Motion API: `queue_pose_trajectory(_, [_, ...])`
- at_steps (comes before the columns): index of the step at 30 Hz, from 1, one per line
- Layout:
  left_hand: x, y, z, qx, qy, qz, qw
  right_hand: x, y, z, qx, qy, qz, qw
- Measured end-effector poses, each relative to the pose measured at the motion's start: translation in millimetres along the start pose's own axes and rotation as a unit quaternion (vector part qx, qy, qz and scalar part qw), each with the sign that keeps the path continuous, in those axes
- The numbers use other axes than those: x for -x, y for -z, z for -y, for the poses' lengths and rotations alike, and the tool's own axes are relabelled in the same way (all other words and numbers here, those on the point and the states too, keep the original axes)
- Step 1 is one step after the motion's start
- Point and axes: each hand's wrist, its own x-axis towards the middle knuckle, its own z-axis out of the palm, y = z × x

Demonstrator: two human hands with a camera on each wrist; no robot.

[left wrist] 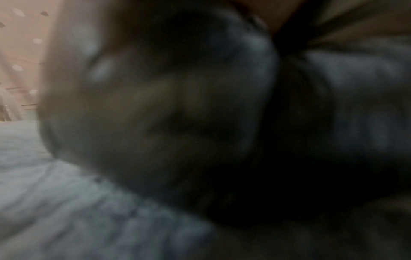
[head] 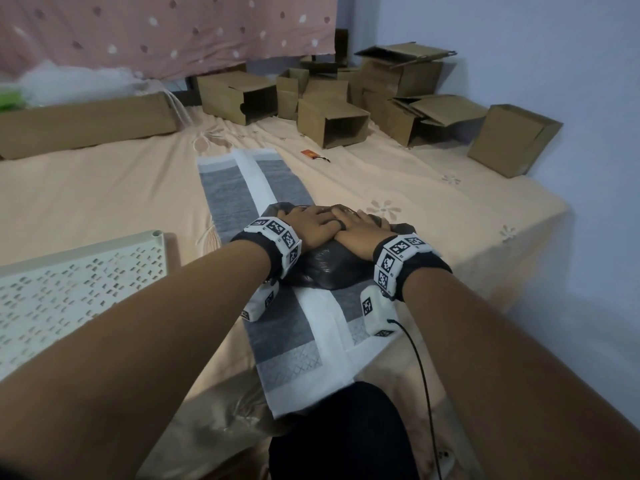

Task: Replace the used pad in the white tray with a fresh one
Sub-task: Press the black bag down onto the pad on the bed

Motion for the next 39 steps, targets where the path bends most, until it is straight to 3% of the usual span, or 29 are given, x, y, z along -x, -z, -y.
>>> queue_pose_trajectory(6, [4.2,-0.5,-2.8,0.023,0.029,-0.015,0.999,-0.8,-0.9,0.2,-0.001,0.001,0.000,1.000])
queue_pose_trajectory(16, [-0.3,-4.1,0.8,0.002,-0.002,-0.004,1.000,-4.7,-4.4,1.4,-0.015,-0.019,0.009,1.000])
queue_pose_trajectory(23, [1.6,-5.7,4.9,0.052,-0.012,0.001,0.999,-5.5,-4.8,2.6,-0.021,-0.020,0.014,0.999])
queue_pose_trajectory(27, [0.9,-5.9,4.1,-0.031,-0.053,0.004,0.998,-5.2,-4.3,1.9,-0.021,-0.021,0.017,0.999])
queue_pose_trajectory(29, [1.4,-4.3,3.6,-0.037,-0.039,0.008,0.999,-6.2,-5.1,1.5,-0.025,-0.021,0.017,0.999])
queue_pose_trajectory(35, [4.3,-3.0,1.8,0.076,-0.083,0.009,0.994,-7.6,-4.0,3.7,-0.016,-0.027,0.019,0.999])
queue_pose_trajectory(39, [14.5,16.2,6.6,0.176,0.006,-0.014,0.984,4.3,3.2,8.2,-0.012,-0.002,-0.031,0.999])
